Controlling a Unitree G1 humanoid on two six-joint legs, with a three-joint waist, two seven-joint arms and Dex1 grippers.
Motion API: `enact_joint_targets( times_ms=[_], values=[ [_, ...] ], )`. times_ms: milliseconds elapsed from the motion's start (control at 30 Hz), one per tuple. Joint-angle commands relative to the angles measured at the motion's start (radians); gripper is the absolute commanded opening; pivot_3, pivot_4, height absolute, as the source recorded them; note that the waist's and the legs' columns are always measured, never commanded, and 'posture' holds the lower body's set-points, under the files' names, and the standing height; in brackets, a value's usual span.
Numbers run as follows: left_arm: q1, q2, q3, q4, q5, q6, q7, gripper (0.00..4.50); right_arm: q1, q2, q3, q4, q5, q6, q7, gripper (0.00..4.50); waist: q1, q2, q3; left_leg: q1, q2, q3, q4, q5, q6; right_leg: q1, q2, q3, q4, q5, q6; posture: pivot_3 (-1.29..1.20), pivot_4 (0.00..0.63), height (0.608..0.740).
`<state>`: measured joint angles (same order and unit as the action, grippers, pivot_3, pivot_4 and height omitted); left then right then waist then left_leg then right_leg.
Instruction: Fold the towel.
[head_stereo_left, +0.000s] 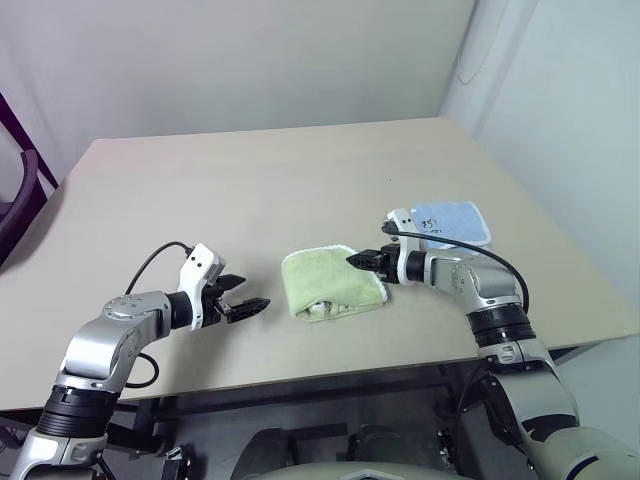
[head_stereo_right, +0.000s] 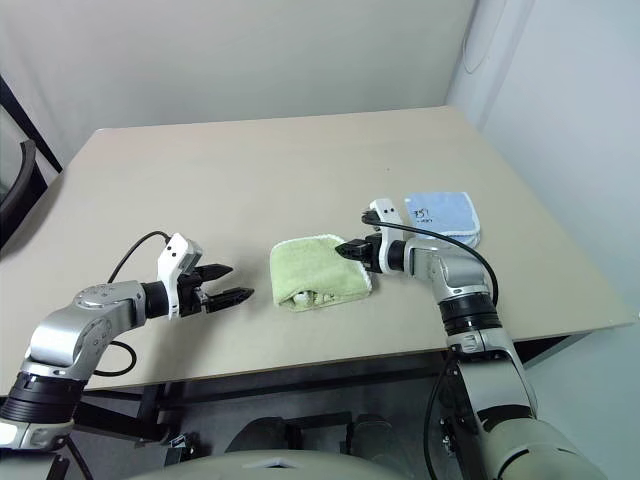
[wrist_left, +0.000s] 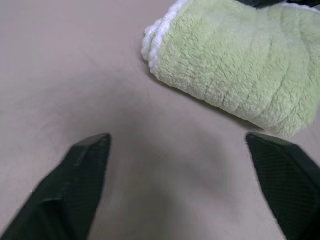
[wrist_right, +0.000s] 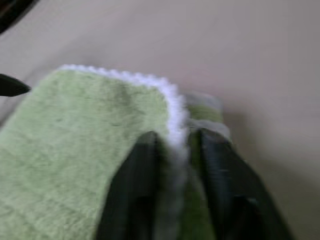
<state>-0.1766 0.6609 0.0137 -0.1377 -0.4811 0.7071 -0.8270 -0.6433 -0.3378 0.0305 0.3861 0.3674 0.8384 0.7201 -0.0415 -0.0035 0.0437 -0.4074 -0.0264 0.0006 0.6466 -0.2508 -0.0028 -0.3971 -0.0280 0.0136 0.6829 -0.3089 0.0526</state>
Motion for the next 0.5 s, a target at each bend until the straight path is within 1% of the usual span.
enact_joint_targets(
  times_ms=[33,133,200,267,367,433,500],
  values=[
    [-0.031,-0.008,0.041,-0.017,-0.021,-0.026,-0.005,4.5,-0.027,-0.001,-0.03,-0.016,0.01,-0.044,0.01,2.79,-0.001,0.0,0.0,0.0,0.0,0.0,0.0,0.0,0.0,0.0,0.0,0.0,0.0,0.0,0.0,0.0,0.0,0.74],
    [-0.051,-0.008,0.066,-0.009,-0.021,-0.029,0.007,4.5,-0.039,-0.001,-0.082,-0.008,0.026,-0.107,0.001,3.88,0.0,0.0,0.0,0.0,0.0,0.0,0.0,0.0,0.0,0.0,0.0,0.0,0.0,0.0,0.0,0.0,0.0,0.74],
    [-0.063,-0.008,0.079,0.004,-0.015,-0.032,0.018,4.5,-0.046,-0.005,-0.116,-0.009,0.051,-0.123,0.017,4.48,0.0,0.0,0.0,0.0,0.0,0.0,0.0,0.0,0.0,0.0,0.0,0.0,0.0,0.0,0.0,0.0,0.0,0.74],
    [-0.094,-0.001,0.11,0.017,-0.03,-0.03,0.015,4.5,-0.041,-0.017,-0.161,-0.083,0.107,-0.148,0.066,4.48,0.001,0.0,0.0,0.0,0.0,0.0,0.0,0.0,0.0,0.0,0.001,0.0,0.0,0.0,0.0,0.0,0.0,0.74],
    [-0.148,-0.014,0.125,0.017,-0.038,-0.046,0.018,4.5,-0.011,-0.025,-0.151,-0.211,0.154,-0.159,0.139,4.48,0.002,0.0,0.0,0.0,0.0,0.0,0.0,0.0,0.0,0.0,0.001,0.0,0.0,0.0,0.001,0.0,0.0,0.74],
    [-0.176,-0.034,0.105,0.009,-0.029,-0.066,0.02,4.5,0.02,-0.039,-0.092,-0.26,0.14,-0.173,0.191,4.48,0.003,-0.001,0.0,0.0,0.0,0.0,0.0,0.0,0.0,0.001,0.001,0.0,0.0,0.0,0.001,0.0,0.0,0.74],
    [-0.197,-0.059,0.067,0.013,0.0,-0.102,0.024,4.5,0.051,-0.05,-0.025,-0.271,0.093,-0.229,0.232,4.48,0.002,-0.002,-0.001,0.002,0.0,0.0,0.001,0.0,0.001,0.004,0.001,0.0,0.0,0.001,0.001,0.0,0.0,0.74]
  ],
)
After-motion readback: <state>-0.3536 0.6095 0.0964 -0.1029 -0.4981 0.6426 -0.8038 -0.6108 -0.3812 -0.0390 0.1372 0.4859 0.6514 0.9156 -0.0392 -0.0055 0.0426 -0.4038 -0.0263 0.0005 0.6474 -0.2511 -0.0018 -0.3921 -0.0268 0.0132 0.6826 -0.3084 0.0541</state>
